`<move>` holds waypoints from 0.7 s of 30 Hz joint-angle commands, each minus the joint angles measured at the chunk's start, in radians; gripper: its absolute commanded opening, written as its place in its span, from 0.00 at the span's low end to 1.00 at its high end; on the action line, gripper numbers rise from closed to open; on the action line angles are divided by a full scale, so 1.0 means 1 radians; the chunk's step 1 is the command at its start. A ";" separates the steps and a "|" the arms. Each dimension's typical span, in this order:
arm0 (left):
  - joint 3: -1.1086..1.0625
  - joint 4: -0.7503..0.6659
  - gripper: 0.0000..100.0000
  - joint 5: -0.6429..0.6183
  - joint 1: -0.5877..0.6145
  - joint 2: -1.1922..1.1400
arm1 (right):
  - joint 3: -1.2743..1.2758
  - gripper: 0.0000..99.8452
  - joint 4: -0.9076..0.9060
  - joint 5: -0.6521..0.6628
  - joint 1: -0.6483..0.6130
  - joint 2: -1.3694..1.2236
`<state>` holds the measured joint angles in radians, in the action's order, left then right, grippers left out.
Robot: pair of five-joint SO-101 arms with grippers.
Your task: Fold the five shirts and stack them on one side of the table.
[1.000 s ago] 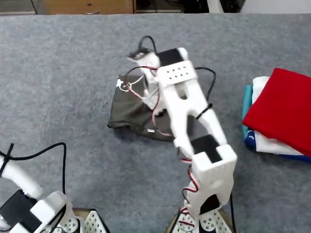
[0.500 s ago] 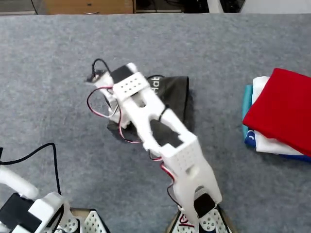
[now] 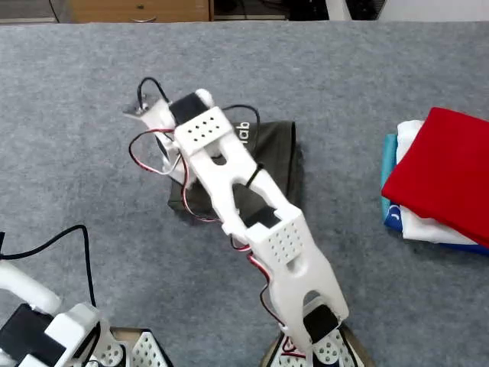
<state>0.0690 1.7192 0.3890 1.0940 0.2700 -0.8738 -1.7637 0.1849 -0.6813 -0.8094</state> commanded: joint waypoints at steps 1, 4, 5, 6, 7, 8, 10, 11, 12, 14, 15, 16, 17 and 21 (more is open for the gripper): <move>0.040 -0.014 0.02 0.003 0.003 0.024 | -0.024 0.00 -0.009 0.008 -0.033 0.053; 0.040 -0.014 0.02 0.003 0.002 0.024 | 0.028 0.00 0.012 0.009 -0.047 -0.010; 0.040 -0.014 0.02 0.003 0.002 0.024 | 0.044 0.00 0.023 0.009 -0.047 -0.042; 0.040 -0.014 0.02 0.003 0.002 0.024 | 0.048 0.00 0.028 0.009 -0.044 -0.074; 0.040 -0.014 0.02 0.003 0.002 0.024 | 0.047 0.00 0.028 0.009 -0.041 -0.104; 0.040 -0.014 0.02 0.003 0.002 0.024 | 0.035 0.00 0.023 0.009 -0.039 -0.127; 0.040 -0.014 0.02 0.003 0.002 0.024 | -0.016 0.00 -0.014 0.009 -0.030 -0.134; 0.040 -0.014 0.02 0.003 0.002 0.024 | -0.047 0.00 -0.023 0.009 -0.027 -0.130; 0.040 -0.014 0.02 0.003 0.002 0.024 | -0.076 0.00 -0.023 0.008 -0.024 -0.117; 0.041 -0.014 0.02 0.003 0.002 0.024 | -0.116 0.00 -0.023 0.008 -0.022 -0.074; 0.043 -0.014 0.02 0.003 0.002 0.024 | -0.127 0.00 -0.023 0.008 -0.024 -0.047; 0.046 -0.014 0.02 0.003 0.002 0.024 | -0.130 0.00 -0.023 0.008 -0.027 -0.018; 0.048 -0.014 0.02 0.003 0.002 0.025 | -0.130 0.00 -0.023 0.008 -0.028 0.012; 0.049 -0.014 0.02 0.003 0.003 0.033 | -0.076 0.00 -0.023 0.008 -0.010 0.137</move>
<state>0.0690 1.7192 0.3890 1.0940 0.2700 -0.9429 -1.7637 0.1849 -0.7196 -0.8094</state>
